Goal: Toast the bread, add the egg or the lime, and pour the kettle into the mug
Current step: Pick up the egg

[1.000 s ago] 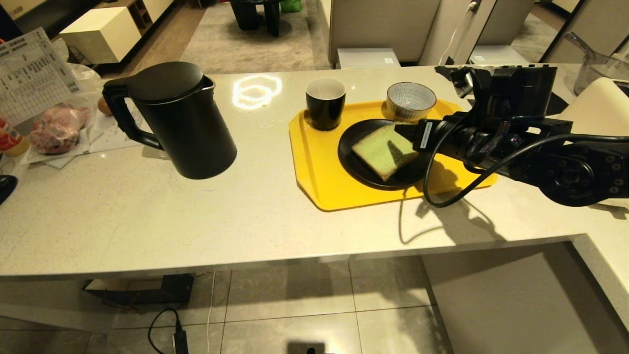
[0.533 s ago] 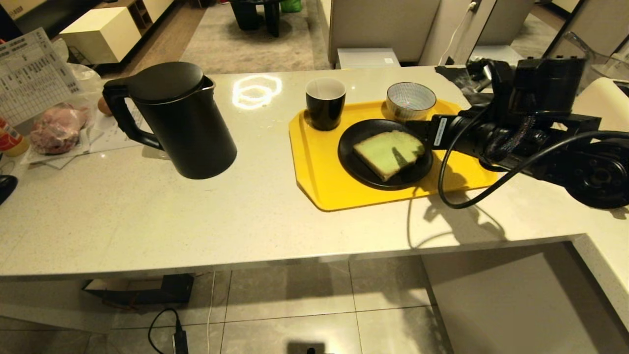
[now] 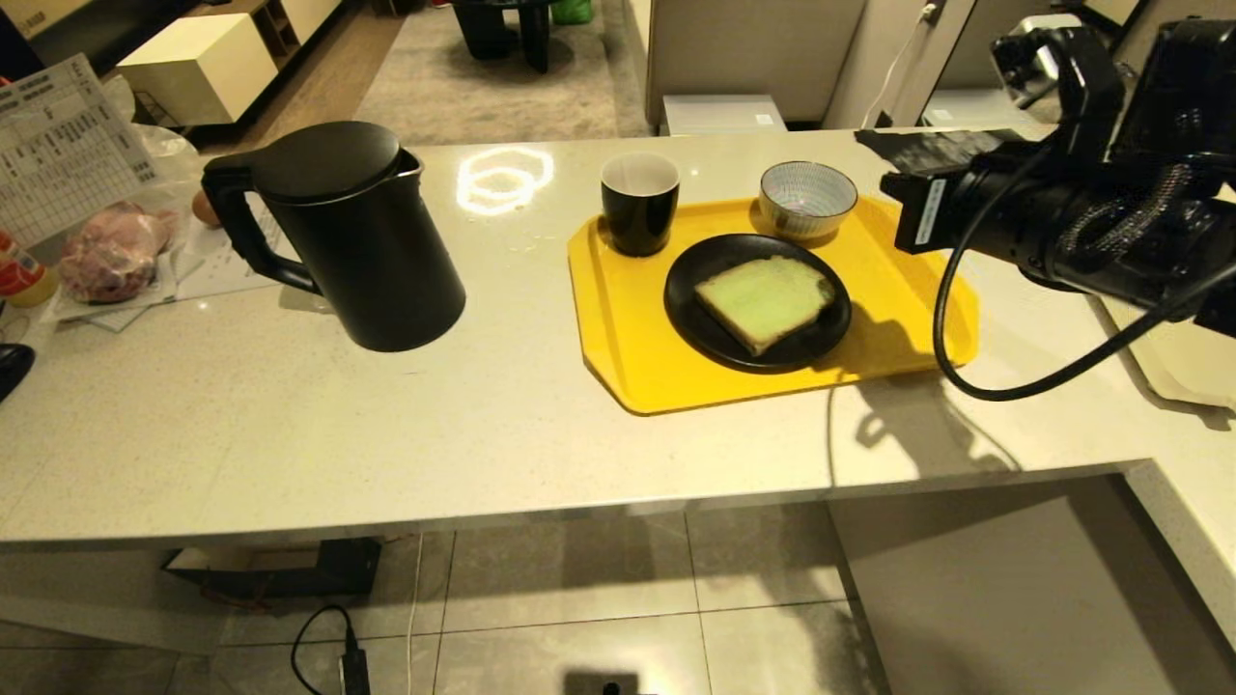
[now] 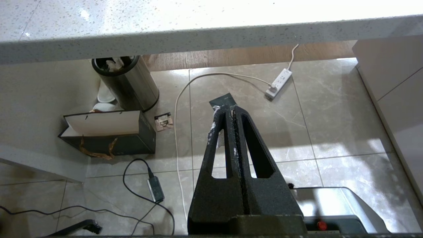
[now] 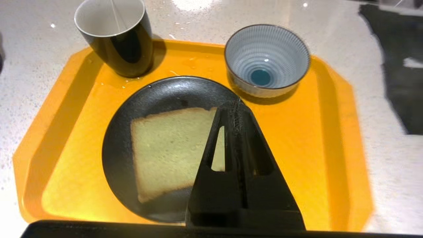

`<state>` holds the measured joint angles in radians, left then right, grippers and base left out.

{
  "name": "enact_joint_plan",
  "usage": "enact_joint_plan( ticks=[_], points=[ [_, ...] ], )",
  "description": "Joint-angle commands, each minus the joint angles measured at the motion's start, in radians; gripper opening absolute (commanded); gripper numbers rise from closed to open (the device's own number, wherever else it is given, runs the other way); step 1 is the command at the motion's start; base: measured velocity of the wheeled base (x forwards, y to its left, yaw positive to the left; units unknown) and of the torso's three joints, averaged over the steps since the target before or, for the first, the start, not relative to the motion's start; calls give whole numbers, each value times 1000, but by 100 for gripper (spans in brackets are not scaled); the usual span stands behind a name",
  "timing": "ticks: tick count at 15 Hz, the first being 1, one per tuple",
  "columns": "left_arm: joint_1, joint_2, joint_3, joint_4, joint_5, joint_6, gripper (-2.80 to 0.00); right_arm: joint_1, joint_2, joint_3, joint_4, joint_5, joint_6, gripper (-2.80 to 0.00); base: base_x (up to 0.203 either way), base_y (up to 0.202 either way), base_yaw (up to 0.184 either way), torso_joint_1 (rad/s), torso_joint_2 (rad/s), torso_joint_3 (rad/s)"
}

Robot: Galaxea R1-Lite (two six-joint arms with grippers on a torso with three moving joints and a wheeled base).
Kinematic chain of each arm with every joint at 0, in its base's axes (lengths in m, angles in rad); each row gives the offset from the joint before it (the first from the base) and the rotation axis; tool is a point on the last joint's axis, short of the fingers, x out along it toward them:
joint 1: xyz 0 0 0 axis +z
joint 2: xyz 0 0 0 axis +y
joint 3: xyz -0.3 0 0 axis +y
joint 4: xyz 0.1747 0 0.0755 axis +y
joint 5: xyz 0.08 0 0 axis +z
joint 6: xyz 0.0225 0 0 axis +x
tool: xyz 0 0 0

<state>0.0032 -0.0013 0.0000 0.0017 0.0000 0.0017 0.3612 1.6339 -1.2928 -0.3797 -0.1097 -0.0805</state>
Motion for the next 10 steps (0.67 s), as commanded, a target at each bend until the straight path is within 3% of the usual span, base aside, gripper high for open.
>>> enact_joint_plan(
  ticks=[1,3,8,10],
  points=[
    [0,1,0,0,0,0,-280,-6,-104,19,33,-9,-12,-280,0,0,0,0,0,0],
    [0,1,0,0,0,0,-280,-16,-190,61,76,-16,-14,-280,0,0,0,0,0,0],
    [0,1,0,0,0,0,-280,-20,-461,359,96,-47,-13,-280,0,0,0,0,0,0],
    [0,1,0,0,0,0,-280,-20,-524,440,98,-124,-13,-280,0,0,0,0,0,0]
  ],
)
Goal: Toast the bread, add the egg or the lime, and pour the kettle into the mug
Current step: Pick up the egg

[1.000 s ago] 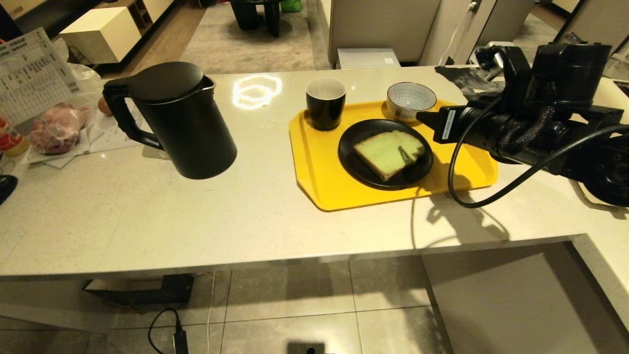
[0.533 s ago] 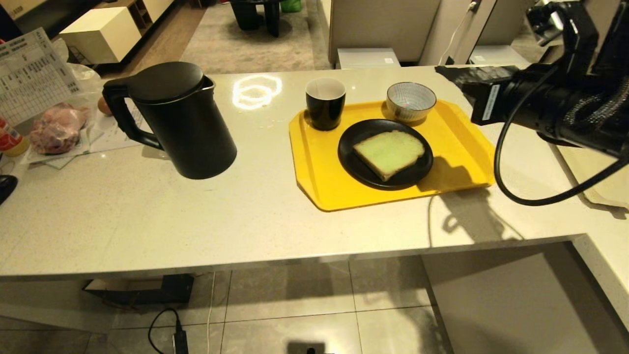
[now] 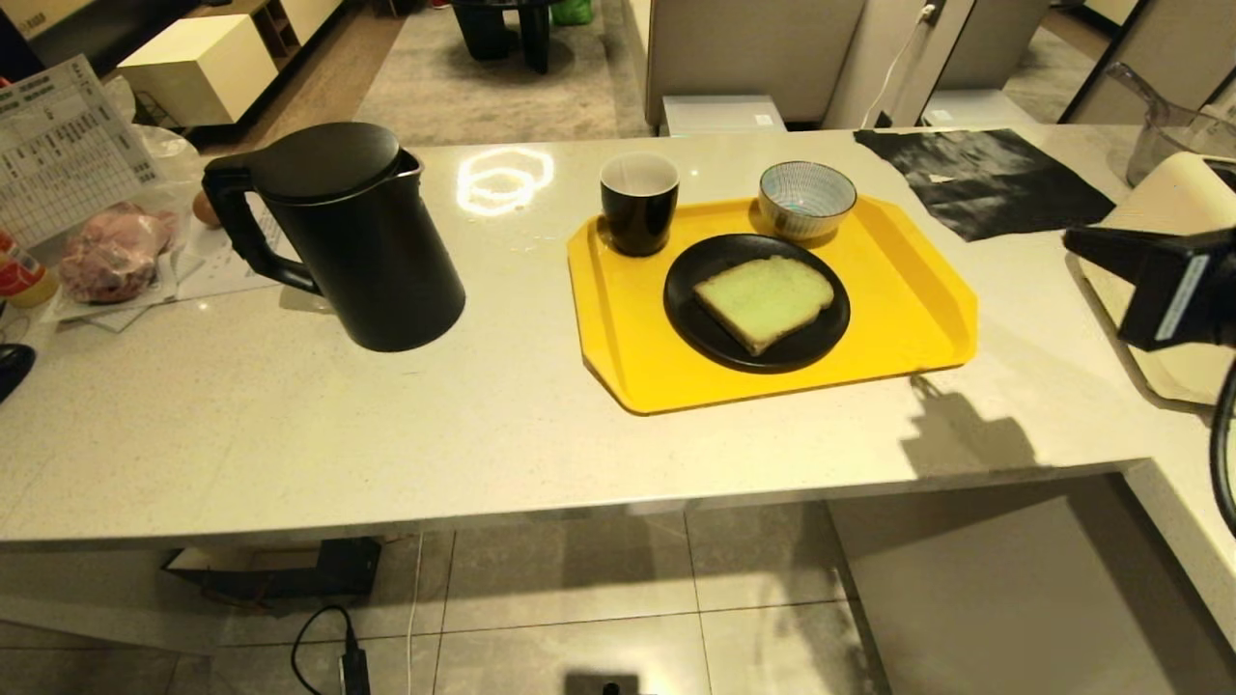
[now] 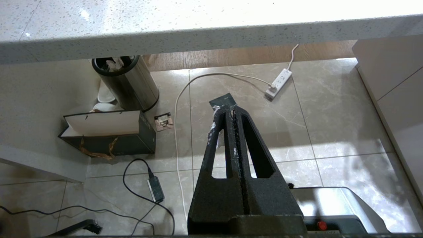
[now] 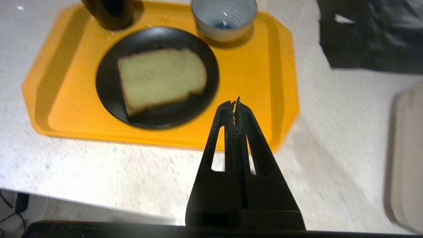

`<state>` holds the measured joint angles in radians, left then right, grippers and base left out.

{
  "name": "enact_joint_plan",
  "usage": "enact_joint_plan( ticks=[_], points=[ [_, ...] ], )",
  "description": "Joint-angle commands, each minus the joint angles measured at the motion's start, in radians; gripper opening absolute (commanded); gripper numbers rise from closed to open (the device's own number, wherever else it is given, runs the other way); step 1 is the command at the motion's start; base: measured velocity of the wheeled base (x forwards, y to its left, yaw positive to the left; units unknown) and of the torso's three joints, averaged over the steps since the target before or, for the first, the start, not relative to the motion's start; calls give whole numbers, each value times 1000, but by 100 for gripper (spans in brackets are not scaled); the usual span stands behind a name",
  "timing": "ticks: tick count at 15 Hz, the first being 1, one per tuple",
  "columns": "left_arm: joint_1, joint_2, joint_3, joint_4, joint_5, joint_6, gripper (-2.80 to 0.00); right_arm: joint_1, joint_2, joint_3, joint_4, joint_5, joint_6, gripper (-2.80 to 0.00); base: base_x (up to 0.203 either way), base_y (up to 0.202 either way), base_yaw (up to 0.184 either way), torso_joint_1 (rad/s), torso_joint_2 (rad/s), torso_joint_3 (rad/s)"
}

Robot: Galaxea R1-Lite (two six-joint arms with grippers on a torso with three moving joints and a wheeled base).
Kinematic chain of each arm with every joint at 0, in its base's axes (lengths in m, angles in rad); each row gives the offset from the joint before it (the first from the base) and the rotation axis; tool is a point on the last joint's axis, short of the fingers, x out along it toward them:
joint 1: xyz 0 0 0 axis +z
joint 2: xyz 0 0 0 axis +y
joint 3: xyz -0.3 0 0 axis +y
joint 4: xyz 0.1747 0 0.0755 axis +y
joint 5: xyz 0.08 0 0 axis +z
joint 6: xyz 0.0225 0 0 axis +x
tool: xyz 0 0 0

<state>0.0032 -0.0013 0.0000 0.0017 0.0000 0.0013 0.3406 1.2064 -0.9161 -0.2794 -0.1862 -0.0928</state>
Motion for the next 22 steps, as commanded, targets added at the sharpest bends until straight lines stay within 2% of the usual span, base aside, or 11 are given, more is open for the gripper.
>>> enact_joint_plan(
  ticks=[1,4,7,9,13,15,19,22],
  points=[
    [0,1,0,0,0,0,-280,1,-103,84,-6,-81,-1,-280,0,0,0,0,0,0],
    [1,1,0,0,0,0,-280,1,-145,154,-6,-101,7,-280,0,0,0,0,0,0],
    [0,1,0,0,0,0,-280,1,-165,213,-34,-184,7,-280,0,0,0,0,0,0],
    [0,1,0,0,0,0,-280,1,-204,248,-44,-192,-5,-280,0,0,0,0,0,0],
    [0,1,0,0,0,0,-280,-19,-429,357,-24,-209,-10,-280,0,0,0,0,0,0],
    [0,1,0,0,0,0,-280,-60,-598,433,36,-190,-13,-280,0,0,0,0,0,0],
    [0,1,0,0,0,0,-280,-171,-903,672,131,-74,-11,-280,0,0,0,0,0,0],
    [0,1,0,0,0,0,-280,-216,-931,900,24,-25,28,-280,0,0,0,0,0,0]
  ],
)
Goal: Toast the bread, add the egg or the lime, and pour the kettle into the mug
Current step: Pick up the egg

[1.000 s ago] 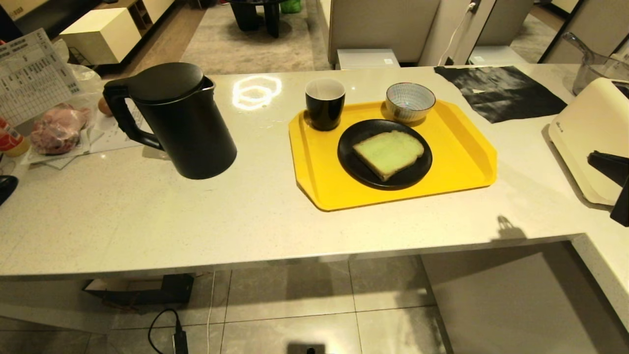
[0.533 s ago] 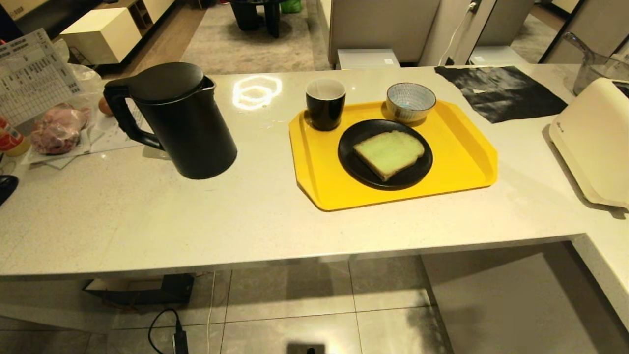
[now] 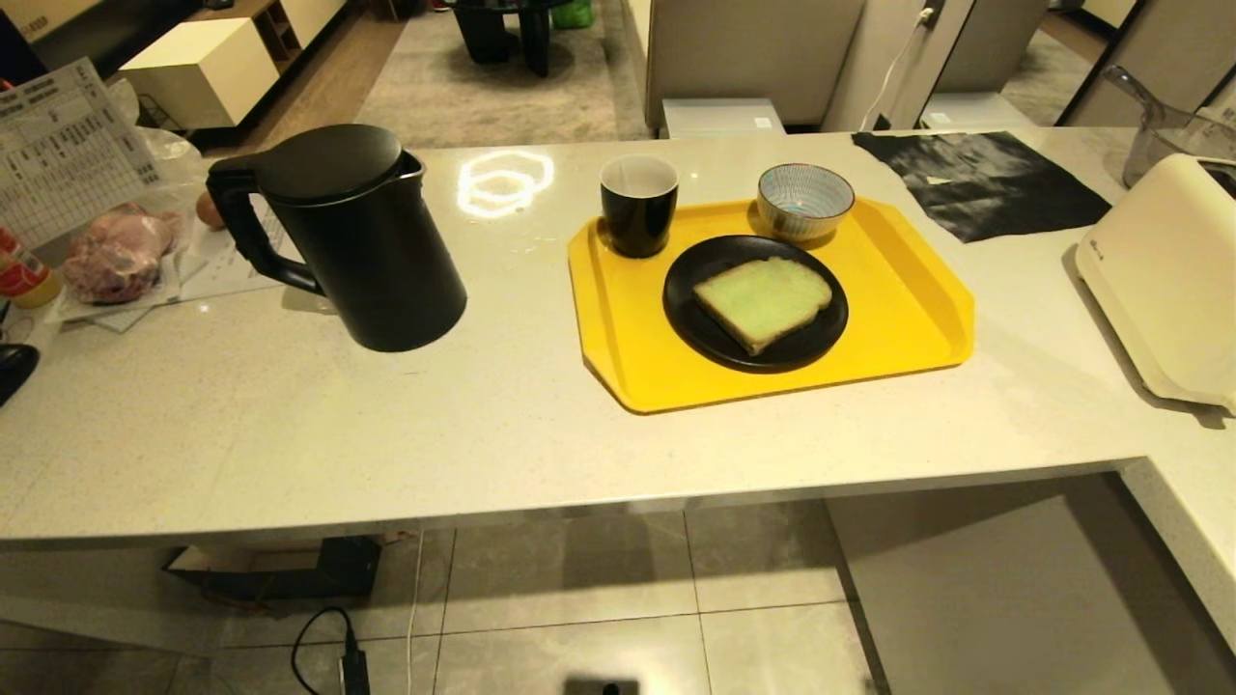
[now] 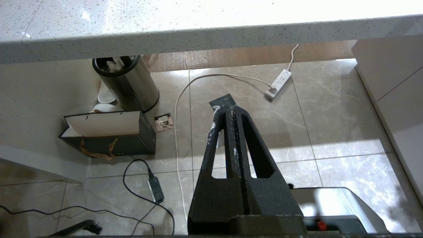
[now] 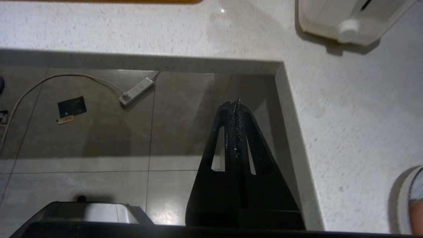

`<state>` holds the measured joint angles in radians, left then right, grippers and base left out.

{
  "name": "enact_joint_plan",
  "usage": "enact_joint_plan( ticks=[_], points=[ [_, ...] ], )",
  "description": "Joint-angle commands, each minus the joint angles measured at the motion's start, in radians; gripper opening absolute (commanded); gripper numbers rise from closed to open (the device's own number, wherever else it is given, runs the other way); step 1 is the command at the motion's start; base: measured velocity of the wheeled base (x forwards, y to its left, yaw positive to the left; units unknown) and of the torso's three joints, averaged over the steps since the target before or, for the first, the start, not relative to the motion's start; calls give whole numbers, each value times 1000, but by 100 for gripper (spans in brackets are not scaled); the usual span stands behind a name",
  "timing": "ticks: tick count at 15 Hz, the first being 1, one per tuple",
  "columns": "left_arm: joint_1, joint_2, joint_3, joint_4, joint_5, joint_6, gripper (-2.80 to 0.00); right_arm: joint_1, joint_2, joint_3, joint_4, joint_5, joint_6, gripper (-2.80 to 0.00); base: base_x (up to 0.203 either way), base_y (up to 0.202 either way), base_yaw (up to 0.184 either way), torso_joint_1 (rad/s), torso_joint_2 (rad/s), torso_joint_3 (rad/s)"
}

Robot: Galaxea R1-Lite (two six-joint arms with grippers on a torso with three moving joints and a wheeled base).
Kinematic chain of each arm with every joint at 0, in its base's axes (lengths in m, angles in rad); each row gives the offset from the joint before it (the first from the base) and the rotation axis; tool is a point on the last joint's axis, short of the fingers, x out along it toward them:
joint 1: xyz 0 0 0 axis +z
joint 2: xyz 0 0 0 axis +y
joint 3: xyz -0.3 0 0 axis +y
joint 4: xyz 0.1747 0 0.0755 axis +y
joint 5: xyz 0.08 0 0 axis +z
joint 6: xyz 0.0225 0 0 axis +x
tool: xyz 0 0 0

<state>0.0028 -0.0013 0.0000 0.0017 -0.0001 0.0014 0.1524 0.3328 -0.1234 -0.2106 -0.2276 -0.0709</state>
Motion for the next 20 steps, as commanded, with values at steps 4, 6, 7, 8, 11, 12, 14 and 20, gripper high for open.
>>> enact_joint_plan(
  ticks=[4,6,7,8,11,12,14,20],
  points=[
    [0,1,0,0,0,0,-280,-111,-153,153,39,157,67,-280,0,0,0,0,0,0],
    [0,1,0,0,0,0,-280,-132,-280,142,138,215,22,-280,0,0,0,0,0,0],
    [0,1,0,0,0,0,-280,-137,-324,139,157,227,10,-280,0,0,0,0,0,0],
    [0,1,0,0,0,0,-280,-142,-336,142,158,237,-1,-280,0,0,0,0,0,0],
    [0,1,0,0,0,0,-280,-145,-331,150,140,238,-9,-280,0,0,0,0,0,0],
    [0,1,0,0,0,0,-280,-145,-330,151,140,238,-10,-280,0,0,0,0,0,0],
    [0,1,0,0,0,0,-280,-145,-331,150,140,240,-12,-280,0,0,0,0,0,0],
    [1,1,0,0,0,0,-280,-145,-331,149,140,241,-12,-280,0,0,0,0,0,0]
  ],
)
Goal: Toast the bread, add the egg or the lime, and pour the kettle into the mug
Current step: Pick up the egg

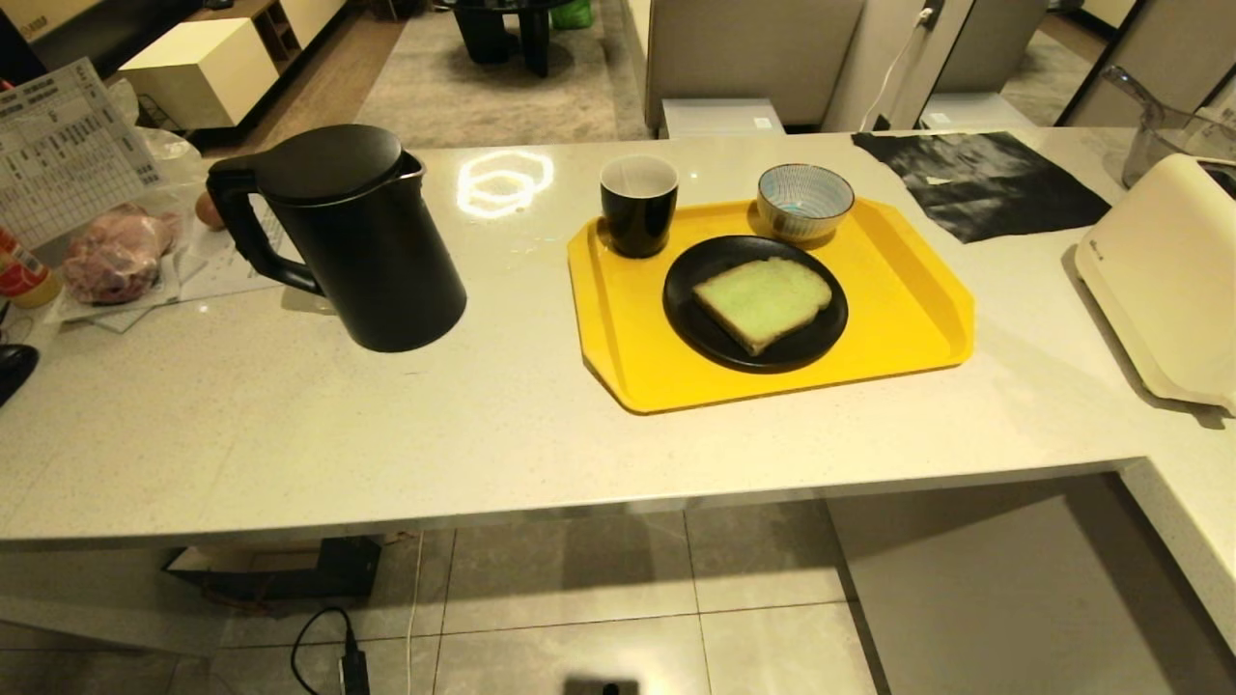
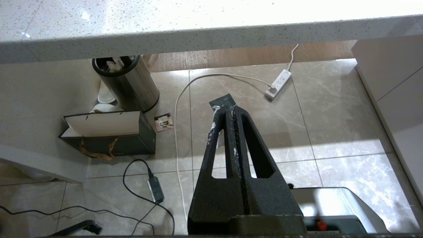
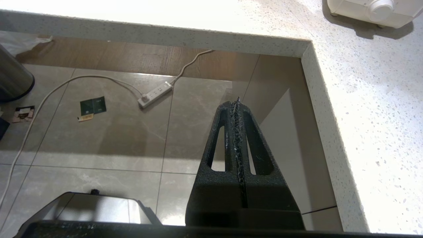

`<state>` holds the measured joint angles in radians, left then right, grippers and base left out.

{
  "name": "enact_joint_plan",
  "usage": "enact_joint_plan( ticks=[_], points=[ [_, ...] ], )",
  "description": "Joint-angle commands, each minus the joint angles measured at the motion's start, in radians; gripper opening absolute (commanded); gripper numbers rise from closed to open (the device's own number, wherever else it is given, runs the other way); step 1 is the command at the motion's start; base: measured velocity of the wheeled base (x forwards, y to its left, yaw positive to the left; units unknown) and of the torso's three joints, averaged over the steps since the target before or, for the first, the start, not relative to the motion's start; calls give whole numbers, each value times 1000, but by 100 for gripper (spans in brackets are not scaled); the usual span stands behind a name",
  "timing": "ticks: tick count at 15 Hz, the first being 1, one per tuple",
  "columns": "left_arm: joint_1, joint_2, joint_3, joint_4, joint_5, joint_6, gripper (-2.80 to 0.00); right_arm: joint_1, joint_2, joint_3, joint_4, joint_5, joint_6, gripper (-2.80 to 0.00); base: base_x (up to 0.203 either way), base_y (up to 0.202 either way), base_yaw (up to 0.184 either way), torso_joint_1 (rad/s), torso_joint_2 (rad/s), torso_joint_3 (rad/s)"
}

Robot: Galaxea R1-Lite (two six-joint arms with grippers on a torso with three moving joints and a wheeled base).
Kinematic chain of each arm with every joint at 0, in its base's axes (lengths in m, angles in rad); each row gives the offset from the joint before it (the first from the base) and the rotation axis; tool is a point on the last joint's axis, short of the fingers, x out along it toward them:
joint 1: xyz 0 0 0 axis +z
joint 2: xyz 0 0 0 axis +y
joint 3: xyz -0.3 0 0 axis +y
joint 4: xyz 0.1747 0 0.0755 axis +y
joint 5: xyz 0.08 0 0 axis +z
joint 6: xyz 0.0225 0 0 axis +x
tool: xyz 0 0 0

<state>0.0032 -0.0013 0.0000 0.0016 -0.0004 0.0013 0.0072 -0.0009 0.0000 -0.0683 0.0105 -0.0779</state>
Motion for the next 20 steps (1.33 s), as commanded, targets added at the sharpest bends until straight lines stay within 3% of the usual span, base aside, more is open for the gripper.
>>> enact_joint_plan(
  ticks=[1,14,20],
  points=[
    [0,1,0,0,0,0,-280,0,2,28,-2,3,-5,-280,0,0,0,0,0,0],
    [0,1,0,0,0,0,-280,0,2,28,1,2,13,-280,0,0,0,0,0,0],
    [1,1,0,0,0,0,-280,0,2,27,1,2,21,-280,3,9,-149,3,1,3]
  ],
)
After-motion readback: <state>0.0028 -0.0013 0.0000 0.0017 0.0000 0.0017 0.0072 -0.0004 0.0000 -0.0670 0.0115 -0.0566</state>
